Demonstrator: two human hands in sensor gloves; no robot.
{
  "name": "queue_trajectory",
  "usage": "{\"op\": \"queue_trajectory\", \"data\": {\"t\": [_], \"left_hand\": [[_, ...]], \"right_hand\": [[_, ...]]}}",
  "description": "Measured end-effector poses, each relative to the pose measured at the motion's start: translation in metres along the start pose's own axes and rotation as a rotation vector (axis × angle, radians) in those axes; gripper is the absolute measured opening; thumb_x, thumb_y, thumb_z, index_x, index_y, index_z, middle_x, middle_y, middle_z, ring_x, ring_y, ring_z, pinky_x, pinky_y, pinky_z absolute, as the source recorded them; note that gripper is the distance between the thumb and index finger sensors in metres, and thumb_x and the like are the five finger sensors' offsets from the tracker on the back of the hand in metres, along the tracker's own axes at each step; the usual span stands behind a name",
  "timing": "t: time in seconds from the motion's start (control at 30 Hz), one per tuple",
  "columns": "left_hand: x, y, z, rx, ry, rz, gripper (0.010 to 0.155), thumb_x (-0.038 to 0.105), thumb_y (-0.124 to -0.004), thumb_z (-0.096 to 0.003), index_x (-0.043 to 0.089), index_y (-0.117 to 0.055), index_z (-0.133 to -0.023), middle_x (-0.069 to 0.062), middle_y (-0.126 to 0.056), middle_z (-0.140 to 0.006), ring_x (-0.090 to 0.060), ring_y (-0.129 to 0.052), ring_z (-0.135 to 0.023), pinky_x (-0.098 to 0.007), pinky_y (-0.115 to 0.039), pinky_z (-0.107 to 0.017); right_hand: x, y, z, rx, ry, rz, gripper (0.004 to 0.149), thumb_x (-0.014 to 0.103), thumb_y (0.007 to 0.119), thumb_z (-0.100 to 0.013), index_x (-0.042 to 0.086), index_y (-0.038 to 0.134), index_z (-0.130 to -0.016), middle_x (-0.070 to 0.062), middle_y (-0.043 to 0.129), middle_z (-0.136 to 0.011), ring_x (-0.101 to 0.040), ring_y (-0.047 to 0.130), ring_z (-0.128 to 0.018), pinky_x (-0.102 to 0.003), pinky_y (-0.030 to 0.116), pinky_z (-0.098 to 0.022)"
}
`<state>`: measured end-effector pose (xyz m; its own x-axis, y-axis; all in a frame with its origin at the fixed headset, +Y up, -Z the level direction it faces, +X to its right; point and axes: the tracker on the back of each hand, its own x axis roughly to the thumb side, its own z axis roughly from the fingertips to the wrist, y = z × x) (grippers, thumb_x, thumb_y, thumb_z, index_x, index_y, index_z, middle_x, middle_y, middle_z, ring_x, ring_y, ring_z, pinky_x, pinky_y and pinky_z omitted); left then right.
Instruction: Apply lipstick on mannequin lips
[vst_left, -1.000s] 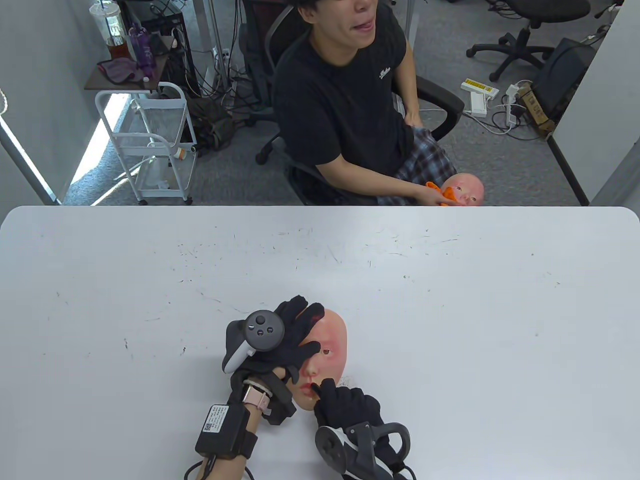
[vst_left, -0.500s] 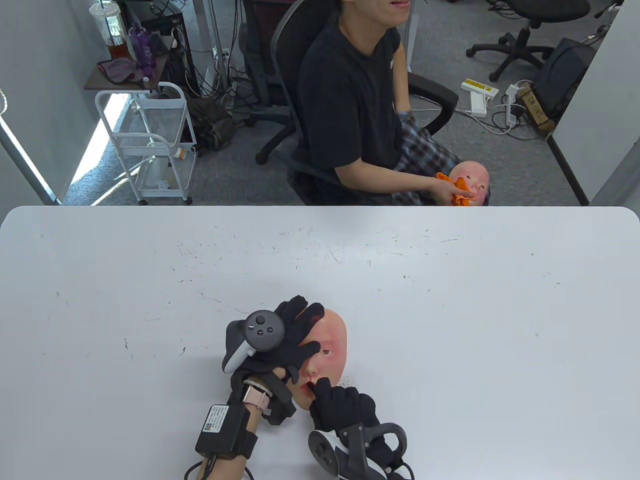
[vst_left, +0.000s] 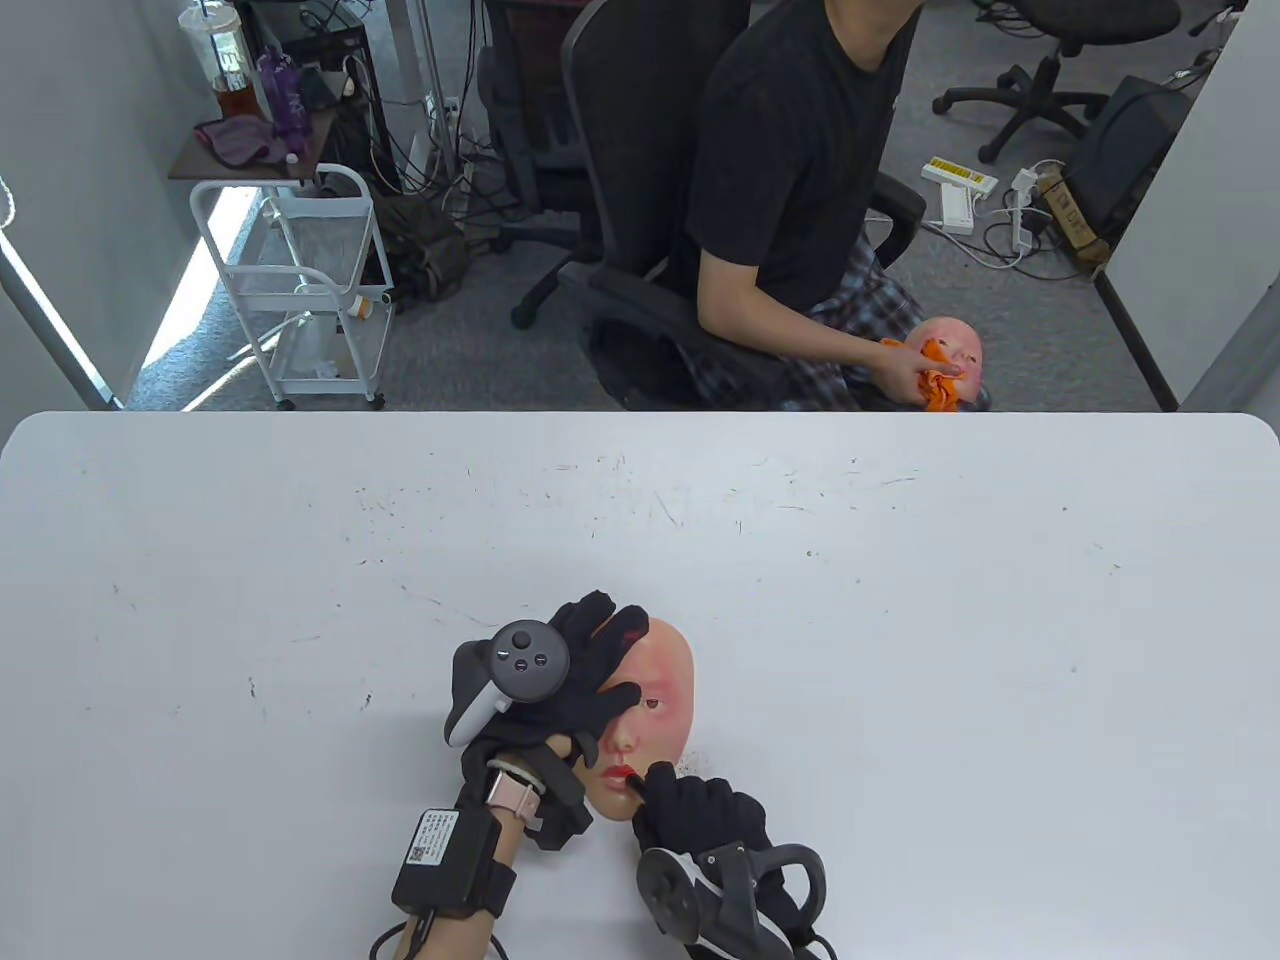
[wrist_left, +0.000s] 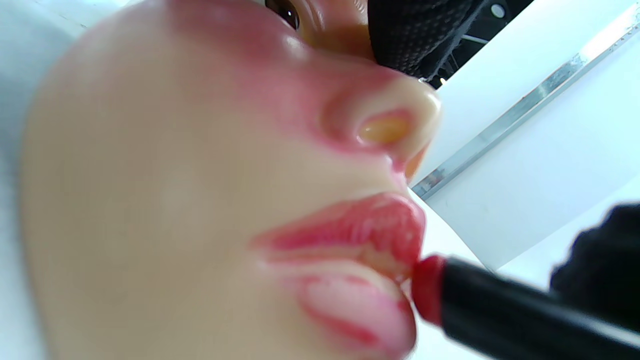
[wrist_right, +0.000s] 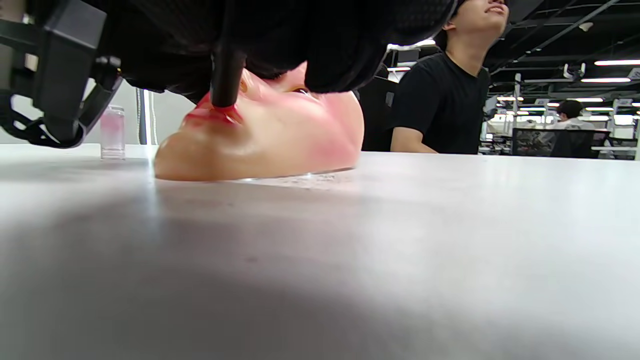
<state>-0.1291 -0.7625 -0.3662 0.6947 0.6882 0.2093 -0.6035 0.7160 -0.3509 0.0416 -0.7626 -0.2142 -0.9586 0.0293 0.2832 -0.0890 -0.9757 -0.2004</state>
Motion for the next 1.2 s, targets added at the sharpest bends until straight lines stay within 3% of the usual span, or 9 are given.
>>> {"op": "queue_trajectory", "data": {"t": [0.13,0.3,0.77,1.0,1.2], "left_hand": [[0.000,0.000,0.000,0.002,0.000,0.000,0.077,0.041,-0.079,-0.0518,0.049,-0.037,-0.116,0.006,-0.013,-0.125,-0.030,-0.010,-0.114,-0.061,-0.030,-0.082],[0.000,0.000,0.000,0.000,0.000,0.000,0.077,0.041,-0.079,-0.0518,0.049,-0.038,-0.116,0.006,-0.013,-0.125,-0.030,-0.010,-0.114,-0.061,-0.029,-0.082],[0.000,0.000,0.000,-0.003,0.001,-0.002,0.077,0.041,-0.079,-0.0517,0.049,-0.037,-0.116,0.006,-0.013,-0.125,-0.030,-0.010,-0.114,-0.061,-0.030,-0.082],[-0.001,0.000,0.000,-0.002,-0.002,0.000,0.077,0.041,-0.079,-0.0519,0.049,-0.037,-0.116,0.006,-0.012,-0.125,-0.030,-0.009,-0.114,-0.061,-0.029,-0.082],[0.000,0.000,0.000,-0.003,-0.003,-0.002,0.077,0.042,-0.079,-0.0519,0.049,-0.037,-0.116,0.006,-0.012,-0.125,-0.030,-0.009,-0.114,-0.061,-0.029,-0.082]], "right_hand": [[0.000,0.000,-0.002,-0.016,0.022,-0.013,0.051,0.044,0.073,-0.048,0.015,0.079,-0.089,-0.001,0.092,-0.057,-0.027,0.092,-0.053,-0.042,0.076,-0.044],[-0.006,0.001,0.000,0.066,0.044,-0.004,0.051,0.044,0.075,-0.048,0.014,0.081,-0.088,-0.002,0.093,-0.055,-0.027,0.092,-0.052,-0.042,0.076,-0.043],[0.008,0.000,0.001,-0.014,-0.019,0.048,0.050,0.045,0.075,-0.047,0.017,0.081,-0.088,-0.001,0.093,-0.056,-0.027,0.092,-0.053,-0.042,0.075,-0.045],[0.030,0.005,-0.010,0.048,-0.062,0.158,0.049,0.046,0.074,-0.049,0.022,0.078,-0.091,0.001,0.091,-0.060,-0.025,0.090,-0.057,-0.041,0.075,-0.048],[0.017,-0.004,-0.003,-0.014,-0.030,0.131,0.049,0.046,0.077,-0.046,0.021,0.082,-0.088,-0.001,0.093,-0.056,-0.027,0.092,-0.054,-0.042,0.076,-0.045]]}}
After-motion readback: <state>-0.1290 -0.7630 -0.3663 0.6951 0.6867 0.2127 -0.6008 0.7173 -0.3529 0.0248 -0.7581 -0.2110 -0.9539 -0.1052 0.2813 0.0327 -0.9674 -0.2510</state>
